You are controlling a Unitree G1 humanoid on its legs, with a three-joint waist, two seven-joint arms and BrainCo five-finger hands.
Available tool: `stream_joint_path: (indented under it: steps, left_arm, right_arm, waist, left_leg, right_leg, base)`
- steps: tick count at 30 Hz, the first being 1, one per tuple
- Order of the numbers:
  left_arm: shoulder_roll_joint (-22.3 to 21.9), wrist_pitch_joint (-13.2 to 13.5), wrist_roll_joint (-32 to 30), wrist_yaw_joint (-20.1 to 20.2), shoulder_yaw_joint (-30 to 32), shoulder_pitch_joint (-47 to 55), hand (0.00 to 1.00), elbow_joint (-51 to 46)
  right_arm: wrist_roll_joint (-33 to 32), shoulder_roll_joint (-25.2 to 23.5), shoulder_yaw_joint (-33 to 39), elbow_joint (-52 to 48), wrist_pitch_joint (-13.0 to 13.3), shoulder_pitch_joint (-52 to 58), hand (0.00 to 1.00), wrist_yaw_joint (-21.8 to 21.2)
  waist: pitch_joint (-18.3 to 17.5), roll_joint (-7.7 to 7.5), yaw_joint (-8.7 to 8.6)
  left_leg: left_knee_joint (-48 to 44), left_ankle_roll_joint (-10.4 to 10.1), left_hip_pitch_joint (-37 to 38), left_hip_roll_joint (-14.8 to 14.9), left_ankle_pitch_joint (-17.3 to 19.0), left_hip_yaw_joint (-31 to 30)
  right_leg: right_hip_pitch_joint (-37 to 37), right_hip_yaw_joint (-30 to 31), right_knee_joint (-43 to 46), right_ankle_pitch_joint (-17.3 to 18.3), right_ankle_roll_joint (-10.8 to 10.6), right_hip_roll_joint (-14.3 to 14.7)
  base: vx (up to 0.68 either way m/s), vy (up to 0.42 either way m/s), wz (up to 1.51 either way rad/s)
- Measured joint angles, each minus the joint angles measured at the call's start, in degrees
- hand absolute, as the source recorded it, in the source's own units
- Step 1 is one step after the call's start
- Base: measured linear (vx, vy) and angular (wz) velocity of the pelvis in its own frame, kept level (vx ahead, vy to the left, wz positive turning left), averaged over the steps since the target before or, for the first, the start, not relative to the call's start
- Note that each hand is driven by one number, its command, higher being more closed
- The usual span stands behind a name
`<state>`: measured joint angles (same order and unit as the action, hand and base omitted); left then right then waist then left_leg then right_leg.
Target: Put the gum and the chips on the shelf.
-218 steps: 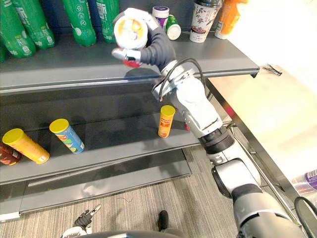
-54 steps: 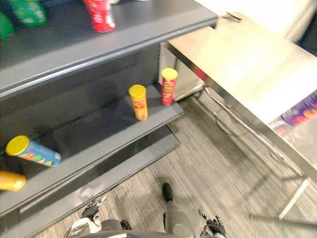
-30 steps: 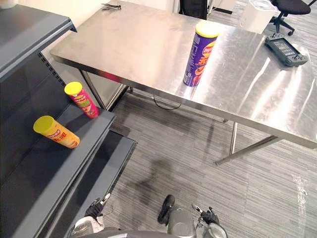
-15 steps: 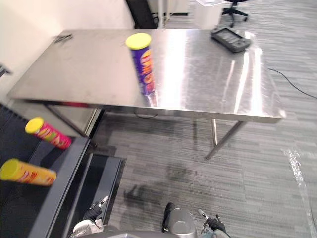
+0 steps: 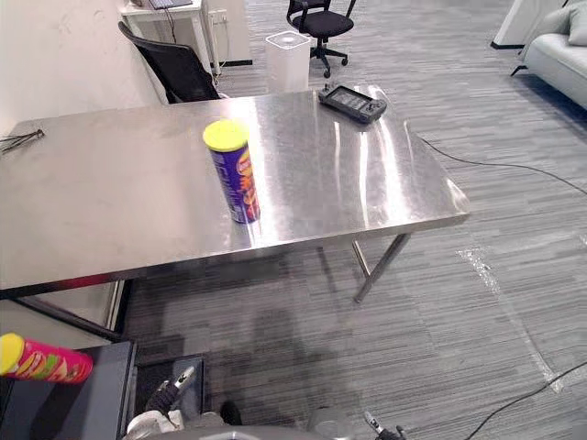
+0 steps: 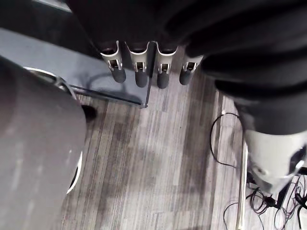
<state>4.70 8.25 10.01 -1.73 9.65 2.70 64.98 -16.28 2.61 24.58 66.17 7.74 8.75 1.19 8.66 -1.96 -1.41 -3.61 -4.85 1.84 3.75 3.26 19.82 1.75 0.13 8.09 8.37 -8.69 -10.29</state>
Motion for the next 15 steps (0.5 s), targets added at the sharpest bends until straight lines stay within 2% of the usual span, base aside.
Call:
stream_joint_path:
  steps: [2,5,7,10,12,15]
  left_arm:
    - [0.03,0.0,-0.18,0.06,-0.35,0.03,0.0,0.23]
    - [-0.04,0.05,-0.18,0.14,-0.47,0.51,0.0,0.71]
    - [-0.14,0.13,-1.3,0.35,-0.88,0.83,0.0,0.96]
    - [-0.14,0.39,-1.77,0.43,-0.9,1.1,0.0,1.07]
    - [-0.14,0.39,-1.77,0.59,-0.83,1.42,0.0,1.06]
    - [0.03,0.41,-1.79,0.81,0.22,1.61,0.0,1.01]
  right_arm:
    - [0.05,-0.1,1.29,-0.05,0.01,-0.22,0.0,-0.51]
    - [0.03,-0.23,3.1,0.06,-0.01,-0.15,0.0,-0.55]
    - [-0.05,-0.21,6.03,0.3,-0.03,0.11,0.0,-0.5]
    - [-0.28,0.13,8.45,0.67,-0.03,0.06,0.0,-0.42]
    - [-0.93,0.89,11.8,1.21,-0.01,-0.19,0.0,-0.32]
    - [-2.74,3.12,22.26,1.77,-0.11,-0.84,0.0,0.21]
  waist:
    - [-0.23,-0.08,0.04]
    - [-1.22,0.97,0.02]
    - [-1.9,1.86,-0.05]
    - [-2.23,1.68,0.06]
    - [-2.69,1.91,0.1]
    - [-2.97,1.75,0.47]
  left_leg:
    - [1.48,0.13,1.36,-1.19,0.01,0.75]
    - [2.91,0.27,2.26,-1.83,-0.07,1.64]
    - [4.85,1.07,2.81,-2.12,-0.6,1.67]
    - [7.08,1.76,3.45,-2.11,-1.53,1.62]
    - [8.52,1.85,3.6,-2.2,-2.3,1.48]
    - [9.06,1.89,3.35,-2.47,-2.53,1.12]
  right_leg:
    - [0.88,0.22,-1.41,-0.99,-0.39,-0.95]
    - [0.92,0.24,-2.65,-2.1,-0.44,-1.22]
    - [0.9,0.18,-3.75,-2.13,-0.48,-1.07]
    - [0.77,-0.1,-4.38,-2.14,-0.49,-0.6]
    - [0.56,-0.43,-4.73,-2.19,-0.43,-0.45]
    - [0.61,-0.97,-5.6,-2.41,-0.58,-0.63]
  base:
    - [0.11,0.22,-0.19]
    - [0.05,0.085,-0.22]
    - [0.05,0.018,-0.09]
    - [0.01,-0.027,-0.04]
    - [0.0,-0.019,0.05]
    - [0.01,0.007,0.05]
